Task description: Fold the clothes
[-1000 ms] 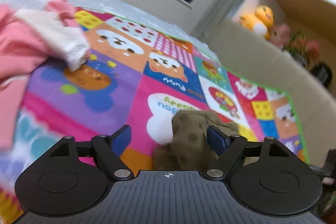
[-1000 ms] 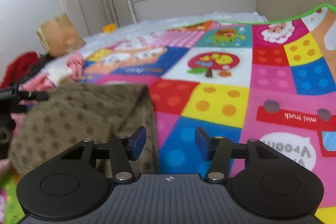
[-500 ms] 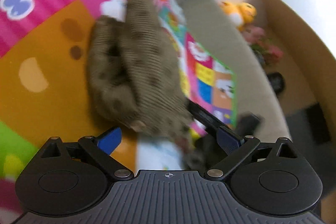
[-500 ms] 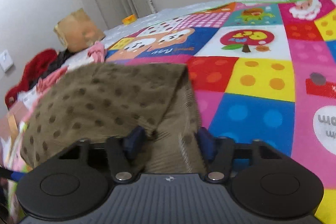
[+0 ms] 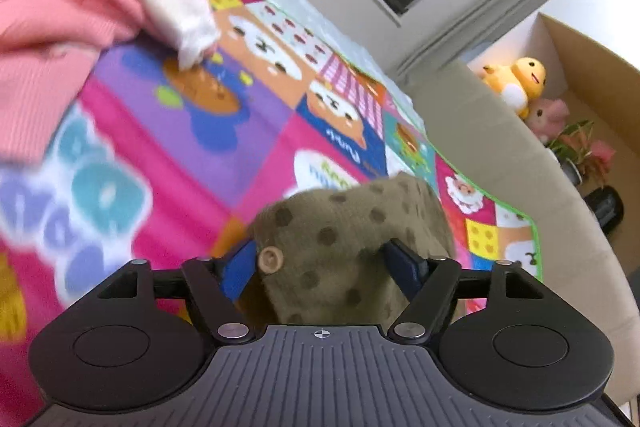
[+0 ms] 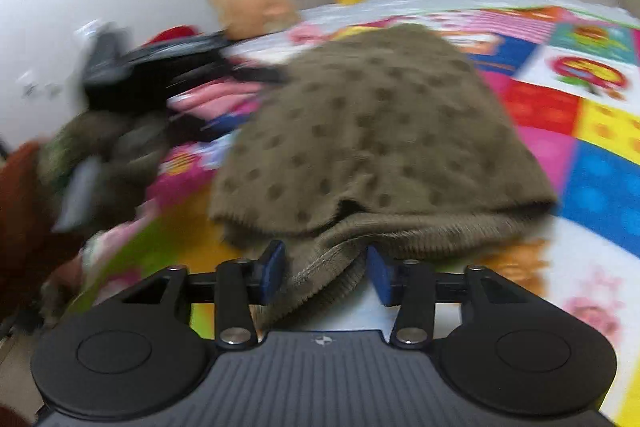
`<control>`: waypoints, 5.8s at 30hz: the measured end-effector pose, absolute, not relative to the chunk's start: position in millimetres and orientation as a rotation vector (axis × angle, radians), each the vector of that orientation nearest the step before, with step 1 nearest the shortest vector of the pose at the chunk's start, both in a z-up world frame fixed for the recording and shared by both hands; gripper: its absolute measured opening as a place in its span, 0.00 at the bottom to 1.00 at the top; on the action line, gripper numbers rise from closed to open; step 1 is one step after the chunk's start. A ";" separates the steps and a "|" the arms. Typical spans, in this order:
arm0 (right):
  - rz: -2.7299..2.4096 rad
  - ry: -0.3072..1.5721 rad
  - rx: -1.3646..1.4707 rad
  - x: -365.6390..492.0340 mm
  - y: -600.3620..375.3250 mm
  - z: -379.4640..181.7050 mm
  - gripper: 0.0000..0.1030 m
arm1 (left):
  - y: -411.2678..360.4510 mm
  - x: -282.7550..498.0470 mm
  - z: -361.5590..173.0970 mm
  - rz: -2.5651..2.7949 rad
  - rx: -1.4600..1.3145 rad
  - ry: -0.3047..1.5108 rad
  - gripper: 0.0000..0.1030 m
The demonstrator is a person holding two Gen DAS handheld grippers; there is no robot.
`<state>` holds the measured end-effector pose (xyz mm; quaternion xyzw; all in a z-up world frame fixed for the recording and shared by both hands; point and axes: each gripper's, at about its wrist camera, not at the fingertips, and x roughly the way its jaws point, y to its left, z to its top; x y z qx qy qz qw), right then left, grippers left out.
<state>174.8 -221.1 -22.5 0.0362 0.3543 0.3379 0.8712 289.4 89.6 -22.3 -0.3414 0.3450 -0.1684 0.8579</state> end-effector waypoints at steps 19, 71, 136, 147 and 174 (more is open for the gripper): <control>0.573 0.742 0.283 310.2 -261.9 -47.7 0.43 | 58.7 246.2 -50.3 -0.549 -0.727 0.821 0.66; 0.467 0.469 -0.398 122.0 -205.0 -2.1 0.22 | 58.9 134.9 -4.7 -0.618 -0.263 0.637 0.53; 0.444 0.682 -0.015 286.6 -230.4 -28.8 0.10 | 49.6 172.3 -29.4 -0.678 -0.073 0.687 0.59; 0.480 0.504 -0.214 192.3 -248.1 10.0 0.53 | 39.5 143.6 -10.4 -0.655 0.092 0.622 0.71; 0.467 0.580 -0.183 97.2 -261.3 -6.7 0.16 | 55.2 130.0 10.8 -0.659 0.000 0.590 0.89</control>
